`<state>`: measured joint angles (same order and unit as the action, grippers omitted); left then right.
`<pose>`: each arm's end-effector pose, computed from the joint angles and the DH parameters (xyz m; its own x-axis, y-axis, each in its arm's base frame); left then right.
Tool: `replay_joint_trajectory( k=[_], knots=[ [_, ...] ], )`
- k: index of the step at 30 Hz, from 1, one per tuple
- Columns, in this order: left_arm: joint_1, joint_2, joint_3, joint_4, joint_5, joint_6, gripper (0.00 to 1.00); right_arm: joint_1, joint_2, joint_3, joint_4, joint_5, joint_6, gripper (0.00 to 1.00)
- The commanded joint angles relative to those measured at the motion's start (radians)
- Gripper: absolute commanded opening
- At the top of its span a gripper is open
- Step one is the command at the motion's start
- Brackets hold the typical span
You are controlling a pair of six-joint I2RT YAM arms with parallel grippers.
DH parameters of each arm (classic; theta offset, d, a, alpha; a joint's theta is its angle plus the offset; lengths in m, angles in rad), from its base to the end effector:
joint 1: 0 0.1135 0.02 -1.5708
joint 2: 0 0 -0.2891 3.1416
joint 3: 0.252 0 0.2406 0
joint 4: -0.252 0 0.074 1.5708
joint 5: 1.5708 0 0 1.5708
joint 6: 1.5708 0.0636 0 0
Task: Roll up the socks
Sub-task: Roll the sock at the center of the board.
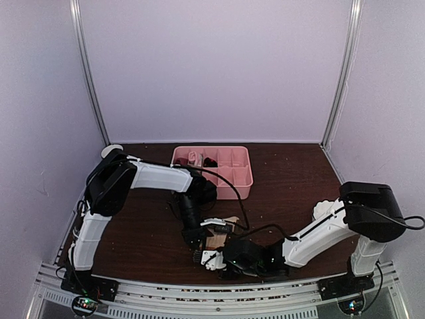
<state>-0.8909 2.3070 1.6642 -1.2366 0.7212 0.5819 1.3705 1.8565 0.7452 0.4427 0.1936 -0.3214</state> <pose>0.2186 -0.3371 0.1201 -0.2487 0.9642 -0.0920 0.7118 0.1175 -0.6925 0.0847 0.3559 0.1241 0.1773 -0.6848 -0.7068 -0.9229 0.1337 -0.3610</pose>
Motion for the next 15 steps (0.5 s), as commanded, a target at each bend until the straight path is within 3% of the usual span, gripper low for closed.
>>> replay_joint_trajectory(
  k=[1,4,14,15],
  knots=[
    [0.002,-0.01,-0.043,0.128,-0.135,0.048,0.47,-0.054,0.045,0.025,-0.103,-0.071,0.111,0.12],
    [0.019,-0.086,-0.084,0.161,-0.112,0.053,0.53,-0.095,0.039,0.021,-0.16,-0.156,0.189,0.0],
    [0.043,-0.381,-0.369,0.444,-0.15,0.069,0.56,-0.107,0.0,-0.134,-0.061,-0.353,0.493,0.0],
    [0.043,-0.398,-0.391,0.459,-0.158,0.082,0.63,-0.112,0.005,-0.147,-0.046,-0.376,0.533,0.0]
  ],
)
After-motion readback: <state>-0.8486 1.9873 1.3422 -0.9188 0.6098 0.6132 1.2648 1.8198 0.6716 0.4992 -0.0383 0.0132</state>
